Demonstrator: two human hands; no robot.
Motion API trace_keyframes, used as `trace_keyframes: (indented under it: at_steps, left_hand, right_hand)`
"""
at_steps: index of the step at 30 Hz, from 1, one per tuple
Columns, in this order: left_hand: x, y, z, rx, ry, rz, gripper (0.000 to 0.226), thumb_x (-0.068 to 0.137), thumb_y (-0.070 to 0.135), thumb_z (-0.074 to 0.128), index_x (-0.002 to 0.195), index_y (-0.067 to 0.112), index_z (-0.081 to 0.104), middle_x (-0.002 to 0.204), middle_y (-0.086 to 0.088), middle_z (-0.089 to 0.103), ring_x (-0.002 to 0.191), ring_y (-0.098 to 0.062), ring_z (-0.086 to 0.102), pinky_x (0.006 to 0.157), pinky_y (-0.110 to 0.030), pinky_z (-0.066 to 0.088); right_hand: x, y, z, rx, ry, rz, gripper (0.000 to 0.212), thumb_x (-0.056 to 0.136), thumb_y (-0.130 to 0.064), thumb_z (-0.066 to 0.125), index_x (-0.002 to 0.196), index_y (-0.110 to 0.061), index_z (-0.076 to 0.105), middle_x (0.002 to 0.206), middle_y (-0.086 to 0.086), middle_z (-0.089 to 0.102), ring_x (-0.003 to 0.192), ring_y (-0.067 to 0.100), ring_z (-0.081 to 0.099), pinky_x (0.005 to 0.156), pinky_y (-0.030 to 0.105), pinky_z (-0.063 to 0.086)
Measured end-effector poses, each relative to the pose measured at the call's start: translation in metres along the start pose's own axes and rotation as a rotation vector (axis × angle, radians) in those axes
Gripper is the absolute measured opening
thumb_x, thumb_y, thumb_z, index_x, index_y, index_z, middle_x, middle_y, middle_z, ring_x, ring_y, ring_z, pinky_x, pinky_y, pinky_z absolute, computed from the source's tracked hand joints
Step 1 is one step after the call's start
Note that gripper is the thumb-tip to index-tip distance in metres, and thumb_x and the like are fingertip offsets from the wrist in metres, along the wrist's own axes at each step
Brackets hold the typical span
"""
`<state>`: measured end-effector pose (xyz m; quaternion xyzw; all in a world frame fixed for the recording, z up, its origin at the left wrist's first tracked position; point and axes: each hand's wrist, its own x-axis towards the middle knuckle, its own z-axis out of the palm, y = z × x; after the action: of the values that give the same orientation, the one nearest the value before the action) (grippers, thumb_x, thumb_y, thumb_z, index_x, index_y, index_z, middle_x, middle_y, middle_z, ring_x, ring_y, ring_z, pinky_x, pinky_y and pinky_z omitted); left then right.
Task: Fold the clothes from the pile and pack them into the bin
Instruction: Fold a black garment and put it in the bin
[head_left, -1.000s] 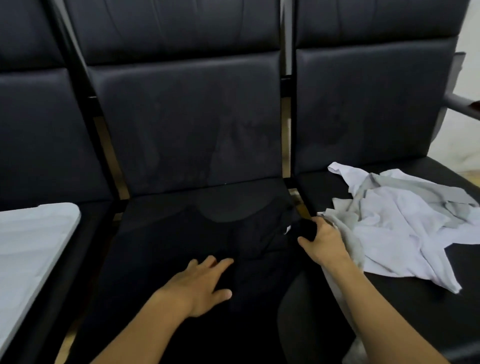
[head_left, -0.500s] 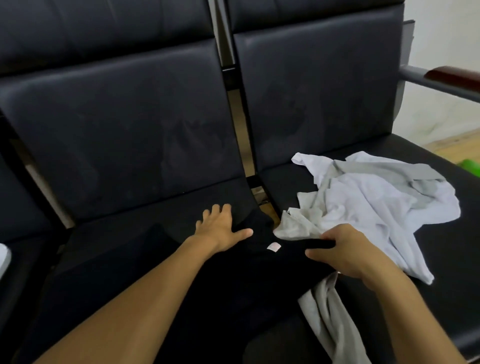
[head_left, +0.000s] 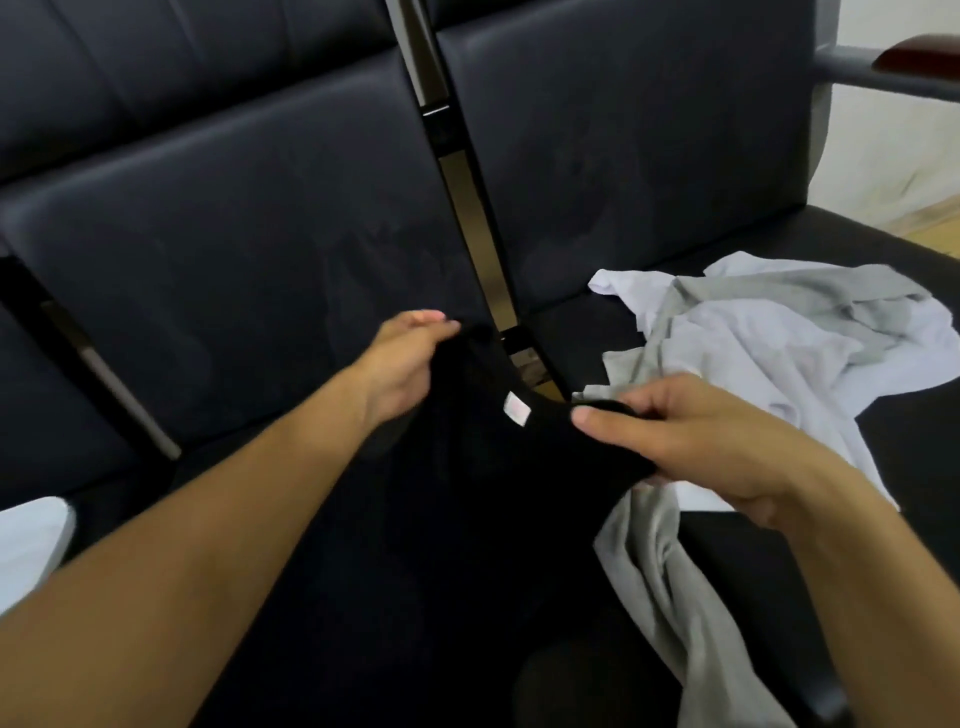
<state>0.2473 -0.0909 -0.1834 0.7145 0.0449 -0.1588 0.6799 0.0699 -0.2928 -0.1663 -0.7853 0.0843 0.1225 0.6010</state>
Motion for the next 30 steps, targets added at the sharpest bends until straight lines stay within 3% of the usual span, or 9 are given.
trace_keyframes:
  at_steps: [4, 9, 13, 17, 20, 22, 25, 27, 30]
  left_hand:
    - [-0.056, 0.019, -0.091, -0.099, -0.043, 0.024, 0.02, 0.088, 0.012, 0.042, 0.09, 0.013, 0.062, 0.086, -0.005, 0.069, 0.079, -0.019, 0.065, 0.077, -0.031, 0.054]
    - [-0.12, -0.012, -0.222, 0.029, 0.245, -0.073, 0.028, 0.092, 0.029, 0.037, 0.084, 0.011, 0.057, 0.062, -0.009, 0.067, 0.063, -0.023, 0.06, 0.066, -0.033, 0.039]
    - [-0.123, -0.052, -0.265, 0.548, 0.385, -0.032, 0.017, 0.099, 0.008, 0.04, 0.096, 0.008, 0.057, 0.08, -0.015, 0.07, 0.07, -0.027, 0.062, 0.066, -0.034, 0.044]
    - [-0.092, -0.072, -0.233, 1.199, -0.089, 0.311, 0.053, 0.09, 0.001, 0.062, 0.118, 0.045, 0.05, 0.119, 0.004, 0.055, 0.101, -0.012, 0.057, 0.09, -0.034, 0.047]
    - [-0.065, -0.071, -0.179, 1.56, -0.374, 0.441, 0.07, 0.091, 0.016, 0.066, 0.149, 0.035, 0.03, 0.152, 0.007, 0.034, 0.137, -0.013, 0.033, 0.115, -0.037, 0.03]
    - [-0.05, -0.068, -0.151, 1.661, -0.462, 0.403, 0.068, 0.091, 0.016, 0.066, 0.147, 0.034, 0.032, 0.149, 0.007, 0.038, 0.136, -0.015, 0.035, 0.115, -0.039, 0.03]
    - [-0.038, -0.065, -0.136, 1.636, -0.48, 0.266, 0.037, 0.091, 0.006, 0.06, 0.124, 0.022, 0.054, 0.112, 0.001, 0.055, 0.106, -0.02, 0.052, 0.096, -0.038, 0.046]
    - [-0.037, -0.062, -0.14, 1.439, -0.408, 0.161, 0.023, 0.091, 0.003, 0.056, 0.109, 0.016, 0.063, 0.088, 0.002, 0.053, 0.085, -0.017, 0.053, 0.077, -0.032, 0.049]
    - [-0.04, -0.052, -0.16, 1.256, -0.187, 0.193, 0.022, 0.09, 0.001, 0.052, 0.095, 0.02, 0.061, 0.089, 0.003, 0.05, 0.079, -0.014, 0.05, 0.07, -0.026, 0.043]
  right_hand:
    - [-0.022, -0.043, 0.059, 0.1, -0.291, -0.224, 0.025, 0.093, -0.032, 0.065, 0.074, -0.017, 0.07, 0.063, -0.007, 0.063, 0.062, 0.002, 0.061, 0.055, 0.016, 0.049]
    - [-0.032, -0.028, 0.111, 0.07, -0.772, -0.076, 0.028, 0.101, -0.03, 0.053, 0.112, -0.008, 0.066, 0.109, 0.012, 0.072, 0.092, 0.017, 0.071, 0.077, 0.023, 0.055]
    - [-0.015, 0.013, 0.102, -0.653, -0.398, 0.004, 0.031, 0.089, -0.051, 0.064, 0.106, -0.024, 0.065, 0.108, -0.002, 0.068, 0.096, 0.017, 0.068, 0.084, 0.025, 0.054]
    - [-0.021, 0.021, 0.118, -0.931, -0.409, 0.182, 0.054, 0.078, -0.058, 0.071, 0.118, -0.027, 0.053, 0.125, -0.002, 0.056, 0.118, 0.019, 0.057, 0.099, 0.032, 0.047]
    - [-0.027, 0.021, 0.148, -1.005, -0.382, 0.136, 0.058, 0.084, -0.055, 0.067, 0.127, -0.021, 0.047, 0.133, 0.003, 0.049, 0.127, 0.025, 0.05, 0.1, 0.033, 0.041]
    - [-0.027, 0.025, 0.166, -1.057, -0.362, 0.094, 0.055, 0.092, -0.047, 0.061, 0.135, -0.018, 0.042, 0.139, 0.006, 0.045, 0.131, 0.027, 0.046, 0.103, 0.035, 0.04]
    - [-0.026, 0.026, 0.172, -1.024, -0.367, 0.045, 0.044, 0.097, -0.038, 0.055, 0.136, -0.022, 0.043, 0.133, 0.004, 0.047, 0.128, 0.026, 0.047, 0.1, 0.035, 0.041]
    - [-0.022, 0.025, 0.166, -0.883, -0.299, -0.003, 0.013, 0.091, -0.034, 0.058, 0.103, -0.032, 0.056, 0.103, -0.003, 0.053, 0.11, 0.024, 0.057, 0.081, 0.029, 0.043]
    - [-0.003, 0.026, 0.148, -0.657, -0.153, -0.031, 0.026, 0.081, -0.024, 0.063, 0.068, -0.022, 0.041, 0.07, -0.005, 0.049, 0.075, 0.024, 0.057, 0.065, 0.032, 0.043]
